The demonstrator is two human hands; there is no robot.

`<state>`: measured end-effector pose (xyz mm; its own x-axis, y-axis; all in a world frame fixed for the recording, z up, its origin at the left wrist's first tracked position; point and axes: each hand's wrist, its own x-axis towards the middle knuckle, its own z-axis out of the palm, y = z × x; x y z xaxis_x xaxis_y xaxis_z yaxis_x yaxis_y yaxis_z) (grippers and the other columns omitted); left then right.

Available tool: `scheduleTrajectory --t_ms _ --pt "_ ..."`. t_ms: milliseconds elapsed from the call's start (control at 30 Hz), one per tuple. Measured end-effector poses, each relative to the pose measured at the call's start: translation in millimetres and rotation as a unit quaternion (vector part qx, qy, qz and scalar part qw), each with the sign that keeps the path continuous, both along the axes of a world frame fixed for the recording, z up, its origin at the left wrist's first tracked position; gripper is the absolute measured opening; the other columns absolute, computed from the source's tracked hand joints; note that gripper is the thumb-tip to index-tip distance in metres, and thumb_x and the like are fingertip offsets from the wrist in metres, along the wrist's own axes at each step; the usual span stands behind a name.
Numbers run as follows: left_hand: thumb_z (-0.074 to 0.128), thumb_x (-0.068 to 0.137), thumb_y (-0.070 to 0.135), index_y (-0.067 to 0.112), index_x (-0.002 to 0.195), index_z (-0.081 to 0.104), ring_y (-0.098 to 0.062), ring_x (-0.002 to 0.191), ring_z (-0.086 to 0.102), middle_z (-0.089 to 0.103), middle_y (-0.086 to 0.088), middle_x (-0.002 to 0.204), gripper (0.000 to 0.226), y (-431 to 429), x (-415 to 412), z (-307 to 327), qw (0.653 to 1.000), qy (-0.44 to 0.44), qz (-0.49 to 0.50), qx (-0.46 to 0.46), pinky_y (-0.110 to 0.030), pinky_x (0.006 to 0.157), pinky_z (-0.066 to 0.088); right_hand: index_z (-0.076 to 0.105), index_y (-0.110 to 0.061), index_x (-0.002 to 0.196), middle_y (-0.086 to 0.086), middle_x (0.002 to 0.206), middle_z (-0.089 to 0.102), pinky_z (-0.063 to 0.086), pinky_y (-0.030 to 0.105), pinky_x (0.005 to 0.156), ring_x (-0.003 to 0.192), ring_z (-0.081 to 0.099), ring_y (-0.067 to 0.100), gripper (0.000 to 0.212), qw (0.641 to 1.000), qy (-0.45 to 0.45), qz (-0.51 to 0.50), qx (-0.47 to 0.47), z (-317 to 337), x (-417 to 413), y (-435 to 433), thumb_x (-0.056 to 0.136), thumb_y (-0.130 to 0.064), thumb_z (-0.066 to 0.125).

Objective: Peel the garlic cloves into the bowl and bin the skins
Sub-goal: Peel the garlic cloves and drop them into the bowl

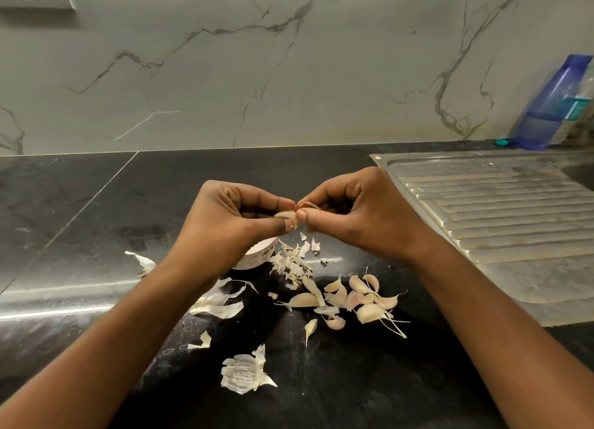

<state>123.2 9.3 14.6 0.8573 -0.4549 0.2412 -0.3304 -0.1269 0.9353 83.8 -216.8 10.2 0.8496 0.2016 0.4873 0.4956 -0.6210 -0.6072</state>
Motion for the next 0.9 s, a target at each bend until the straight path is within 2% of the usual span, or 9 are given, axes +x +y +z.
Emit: scheduleTrajectory --t_ms 33,67,167,233,500,667,833,900 --pt "0.085 0.078 0.005 0.012 0.1 0.082 -0.022 0.09 0.08 0.082 -0.003 0.092 0.023 -0.2 -0.4 -1.2 1.0 -0.005 -0.001 0.01 -0.036 0.086 0.065 0.084 -0.011 0.099 -0.007 0.076 0.077 0.057 0.022 0.056 0.064 0.071 0.012 0.01 1.0 0.0 0.0 -0.013 -0.3 0.1 0.2 0.093 -0.018 0.083" --pt "0.085 0.08 0.003 0.012 0.1 0.082 -0.021 0.089 0.08 0.082 -0.003 0.092 0.022 -0.9 -0.5 -2.1 1.0 -0.009 -0.003 0.017 -0.035 0.085 0.065 0.085 -0.011 0.099 -0.008 0.075 0.076 0.053 0.019 0.055 0.061 0.069 0.01 0.009 1.0 0.0 0.001 -0.027 -1.0 0.4 0.6 0.093 -0.018 0.083" --pt "0.082 0.081 -0.004 0.011 0.1 0.081 -0.019 0.088 0.08 0.082 -0.002 0.092 0.024 -2.2 -0.8 -3.7 1.0 -0.007 -0.001 0.019 -0.031 0.083 0.065 0.085 -0.012 0.098 -0.007 0.076 0.077 0.061 0.033 0.057 0.062 0.072 0.014 0.008 0.998 0.0 0.001 -0.065 -3.2 1.1 1.7 0.094 -0.019 0.082" --pt "0.082 0.081 -0.005 0.01 0.1 0.08 -0.019 0.089 0.08 0.082 -0.004 0.092 0.025 -2.2 -0.6 -3.9 1.0 -0.002 0.0 0.011 -0.03 0.083 0.065 0.085 -0.012 0.099 -0.007 0.077 0.078 0.063 0.036 0.059 0.062 0.073 0.013 0.01 0.997 -0.007 -0.001 -0.077 -3.6 1.3 2.5 0.095 -0.02 0.081" --pt "0.085 0.077 -0.001 0.009 0.098 0.08 -0.022 0.088 0.08 0.082 -0.005 0.091 0.024 -2.3 -1.9 -2.5 1.0 -0.007 0.007 -0.005 -0.031 0.083 0.065 0.085 -0.011 0.098 -0.005 0.074 0.076 0.059 0.03 0.056 0.06 0.069 0.014 0.011 0.995 -0.045 -0.007 -0.089 -4.4 1.7 7.2 0.097 -0.02 0.078" --pt "0.086 0.074 0.002 0.009 0.097 0.08 -0.022 0.087 0.081 0.082 -0.005 0.09 0.024 -1.9 -2.2 -2.0 1.0 0.003 0.0 -0.003 -0.031 0.081 0.065 0.084 -0.012 0.098 -0.007 0.074 0.075 0.055 0.019 0.055 0.062 0.069 0.013 0.011 0.994 -0.051 -0.006 -0.093 -4.1 2.6 5.7 0.098 -0.021 0.077" --pt "0.086 0.075 0.003 0.008 0.098 0.079 -0.022 0.087 0.08 0.082 -0.005 0.091 0.025 -2.0 -1.4 -2.3 1.0 -0.002 -0.001 -0.001 -0.033 0.081 0.066 0.083 -0.011 0.099 -0.005 0.075 0.075 0.058 0.029 0.056 0.062 0.069 0.016 0.012 0.996 -0.037 0.007 -0.079 -4.5 3.2 3.3 0.096 -0.022 0.079" --pt "0.087 0.073 0.005 0.008 0.097 0.079 -0.021 0.087 0.081 0.082 -0.004 0.091 0.026 -2.1 -1.7 -2.6 1.0 -0.008 0.002 -0.002 -0.032 0.08 0.066 0.083 -0.01 0.101 -0.004 0.076 0.075 0.059 0.026 0.058 0.064 0.069 0.017 0.012 0.998 -0.026 0.013 -0.06 -5.6 3.5 3.2 0.095 -0.021 0.081"
